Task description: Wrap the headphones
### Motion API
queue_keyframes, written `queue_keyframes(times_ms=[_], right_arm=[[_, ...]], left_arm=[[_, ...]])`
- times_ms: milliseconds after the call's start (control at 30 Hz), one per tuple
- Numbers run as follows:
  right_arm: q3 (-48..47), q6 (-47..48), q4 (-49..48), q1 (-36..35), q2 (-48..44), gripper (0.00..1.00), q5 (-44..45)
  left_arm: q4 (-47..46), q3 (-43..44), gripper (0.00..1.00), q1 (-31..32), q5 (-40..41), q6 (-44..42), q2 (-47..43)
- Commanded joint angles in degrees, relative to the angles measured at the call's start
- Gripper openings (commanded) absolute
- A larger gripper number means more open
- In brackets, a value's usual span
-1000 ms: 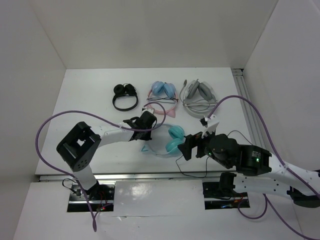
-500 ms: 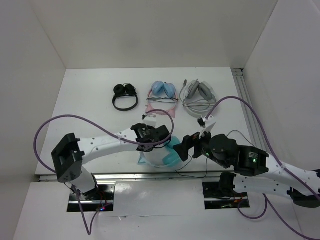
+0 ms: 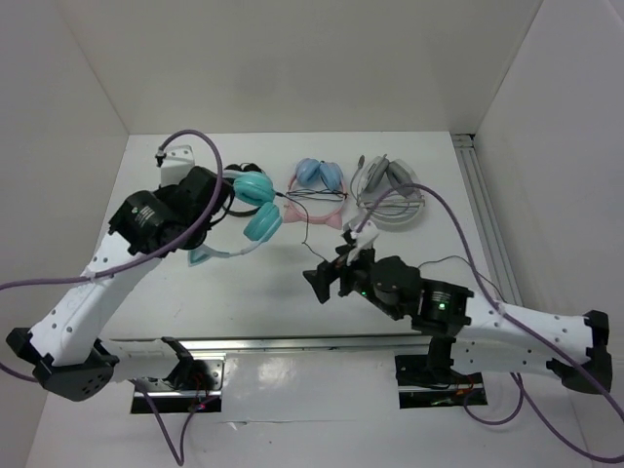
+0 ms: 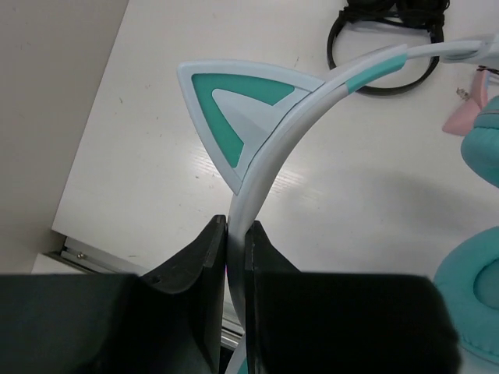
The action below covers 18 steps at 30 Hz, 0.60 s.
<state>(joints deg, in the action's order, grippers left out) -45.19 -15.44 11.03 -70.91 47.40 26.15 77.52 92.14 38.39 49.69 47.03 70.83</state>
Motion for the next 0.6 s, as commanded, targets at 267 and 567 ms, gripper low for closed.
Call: queue_keyframes(times_ms=[267,567], right_arm=[[-2.7,13.3,-21.6,14.3,16.9,0.95,-6.9],[-1.9,11.9,-29.1,24.5,18.9,0.82,-37.0]], left_arm=[[-2.1,10.4,0.0,-15.0,-5.1,-10.3,-10.3],[-0.9,16.5,0.0,-15.5,-11.9,-12.3,-11.5]])
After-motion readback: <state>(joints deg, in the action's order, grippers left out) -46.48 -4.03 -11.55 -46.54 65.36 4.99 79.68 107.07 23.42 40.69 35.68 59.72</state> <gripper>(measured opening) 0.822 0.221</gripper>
